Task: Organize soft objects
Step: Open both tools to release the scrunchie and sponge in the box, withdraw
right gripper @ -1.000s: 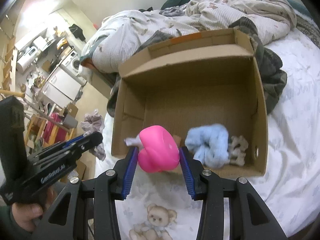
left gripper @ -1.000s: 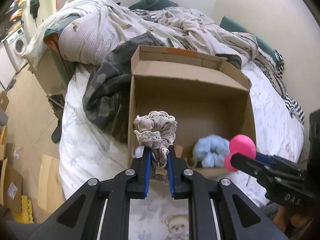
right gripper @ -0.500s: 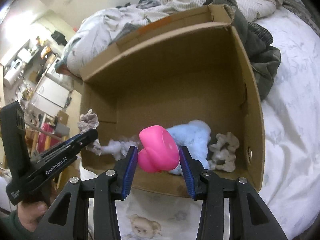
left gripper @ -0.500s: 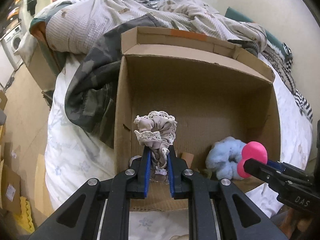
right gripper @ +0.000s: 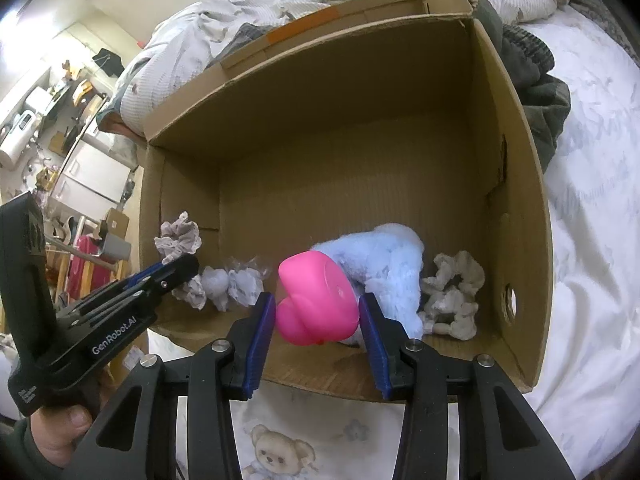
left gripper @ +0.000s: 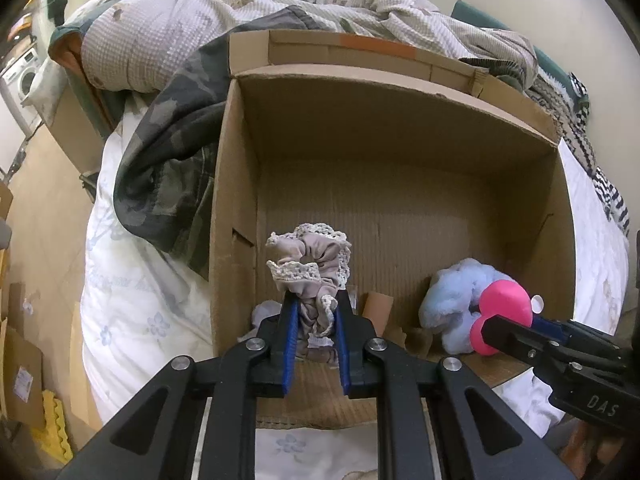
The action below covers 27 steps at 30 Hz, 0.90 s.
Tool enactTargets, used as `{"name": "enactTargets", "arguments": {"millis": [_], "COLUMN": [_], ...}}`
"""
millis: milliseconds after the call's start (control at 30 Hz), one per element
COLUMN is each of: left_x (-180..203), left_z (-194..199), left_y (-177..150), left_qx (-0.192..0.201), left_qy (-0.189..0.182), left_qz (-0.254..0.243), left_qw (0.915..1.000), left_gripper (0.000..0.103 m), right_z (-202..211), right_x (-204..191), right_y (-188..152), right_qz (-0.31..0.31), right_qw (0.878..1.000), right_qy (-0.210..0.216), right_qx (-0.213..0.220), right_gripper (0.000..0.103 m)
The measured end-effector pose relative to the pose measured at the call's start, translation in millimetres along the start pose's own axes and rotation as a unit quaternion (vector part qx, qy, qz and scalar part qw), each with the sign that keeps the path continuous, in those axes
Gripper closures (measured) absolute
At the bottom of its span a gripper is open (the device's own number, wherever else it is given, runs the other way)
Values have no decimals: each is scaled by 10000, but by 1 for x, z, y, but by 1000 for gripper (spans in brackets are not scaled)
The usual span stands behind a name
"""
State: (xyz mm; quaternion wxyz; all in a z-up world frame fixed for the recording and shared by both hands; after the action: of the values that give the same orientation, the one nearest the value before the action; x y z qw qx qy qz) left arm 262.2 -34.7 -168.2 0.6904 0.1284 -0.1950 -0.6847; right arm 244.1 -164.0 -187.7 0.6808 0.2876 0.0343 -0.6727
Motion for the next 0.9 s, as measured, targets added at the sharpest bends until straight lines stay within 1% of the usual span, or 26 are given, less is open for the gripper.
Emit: {"name": "enactTargets", "arguments": {"millis": [133,200,267,300,367,400,467,533,600,667,700,733,800,833,900], "left_x": [1,0,-1,-1,-1,0,1,0,-2,-3,-5,-6,-9,-12,-15], "left_z": [0,1,1,2,5,7,11,16,24,33,40,46,57,67,81], "left_y": [-1,-2,-2,-3,-2,-2,-1,1,3,6,8,10,14,17,21], "left_qx": [40,26,-11,-4,51,88,126,170,293,432,510,583,723,867,1056], "left_qy": [72,17,-89,-102,-82,-46,-46,84,160,205,240,244,310,379,402], "left_qz": [-82,-43,83,108,90,66,22,-4,-13,18,56,76,109,151,203], "left_qw": [9999,10000,9999,9999,9999,9999,9999,9998,9994,9989,9984,9980,9968,9954,9934], "left_gripper": [88,83,73,70,55,52,48,47,47,47,47,47,47,47,47], "right_z": [-1,-1,-1,0,1,1,3,8,16,25,29,34,41,46,58], "right_x": [1,1,1,1,0,0,0,1,0,-1,-1,-2,-5,-7,-10], "right_y": [-1,-1,-1,-1,-1,0,2,5,10,15,17,19,22,23,25], "right_qz": [-38,-28,-17,-13,-5,-4,-5,-70,-181,-218,-228,-240,-220,-195,-101], "right_qw": [10000,10000,10000,10000,10000,10000,10000,9998,9992,9983,9979,9973,9964,9958,9944], "right_qy": [18,10,10,6,25,39,19,67,182,231,231,256,278,264,168], "right_qx": [-39,-35,-30,-24,-13,9,48,156,318,491,559,639,767,850,1037], "right_gripper": [57,57,57,57,57,57,52,37,30,26,22,13,0,0,0]}}
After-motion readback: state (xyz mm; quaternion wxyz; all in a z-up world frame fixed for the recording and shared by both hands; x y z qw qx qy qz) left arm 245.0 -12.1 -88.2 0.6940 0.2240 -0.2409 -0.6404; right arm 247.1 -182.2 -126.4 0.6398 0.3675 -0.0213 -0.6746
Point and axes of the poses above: each gripper's, at about its wrist camera, not at the fingertips, and z roughly against the way its jaws point, x to its right, y to its top, the point moved 9 cm from there along -z, roughly the way its jaws point
